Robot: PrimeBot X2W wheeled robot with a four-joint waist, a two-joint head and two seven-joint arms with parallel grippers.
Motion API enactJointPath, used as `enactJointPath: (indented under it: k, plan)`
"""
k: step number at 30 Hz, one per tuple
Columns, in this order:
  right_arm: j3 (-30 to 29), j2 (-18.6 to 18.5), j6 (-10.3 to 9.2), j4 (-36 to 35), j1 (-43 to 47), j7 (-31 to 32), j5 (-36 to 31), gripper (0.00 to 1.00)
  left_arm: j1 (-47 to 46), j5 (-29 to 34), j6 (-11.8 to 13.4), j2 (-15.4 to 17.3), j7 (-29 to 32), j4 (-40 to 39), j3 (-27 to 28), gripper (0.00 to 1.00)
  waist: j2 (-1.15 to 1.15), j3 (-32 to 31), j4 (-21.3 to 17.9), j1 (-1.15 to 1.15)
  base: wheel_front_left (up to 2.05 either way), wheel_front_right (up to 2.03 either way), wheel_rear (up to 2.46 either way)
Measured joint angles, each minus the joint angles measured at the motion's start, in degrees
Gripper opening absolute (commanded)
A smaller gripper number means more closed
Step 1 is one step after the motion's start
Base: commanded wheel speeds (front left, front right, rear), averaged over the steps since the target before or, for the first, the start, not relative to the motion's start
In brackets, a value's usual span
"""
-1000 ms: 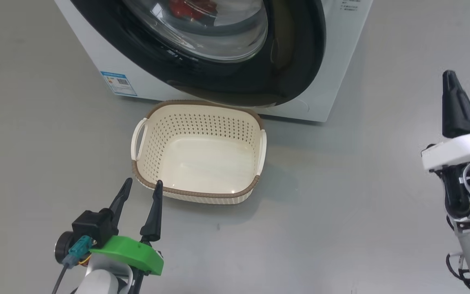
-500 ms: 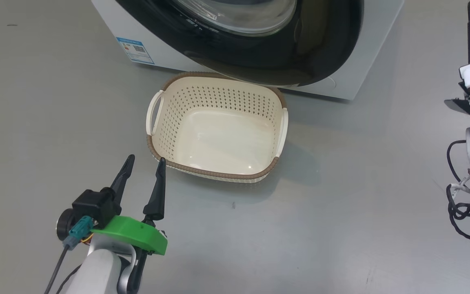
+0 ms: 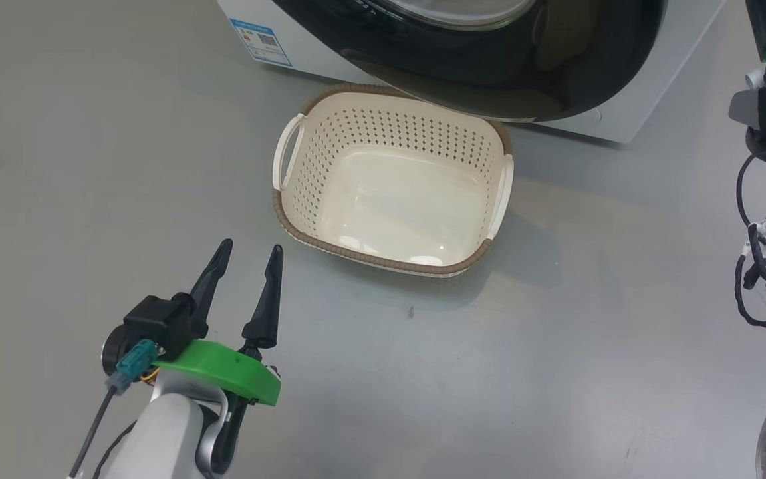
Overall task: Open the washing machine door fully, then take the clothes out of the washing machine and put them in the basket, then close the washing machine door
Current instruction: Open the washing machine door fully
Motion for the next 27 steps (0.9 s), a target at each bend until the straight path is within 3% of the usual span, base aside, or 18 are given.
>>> enactJointPath:
  k: [12, 27]
  plan:
    - [0.74, 0.73, -1.65, 5.47, -4.48, 8.45, 4.82, 0.00, -0.92, 0.32, 0.00, -0.12, 0.00, 0.26, -1.29, 1.00, 0.00, 0.82, 1.48, 0.00, 0.00, 0.00, 0.00]
    - [1.11, 0.22, -1.80, 11.41, -6.08, 16.42, 8.64, 0.00, -1.03, 0.27, 0.00, -0.13, 0.00, 0.99, -1.31, 1.00, 0.00, -0.33, 1.72, 0.00, 0.00, 0.00, 0.00]
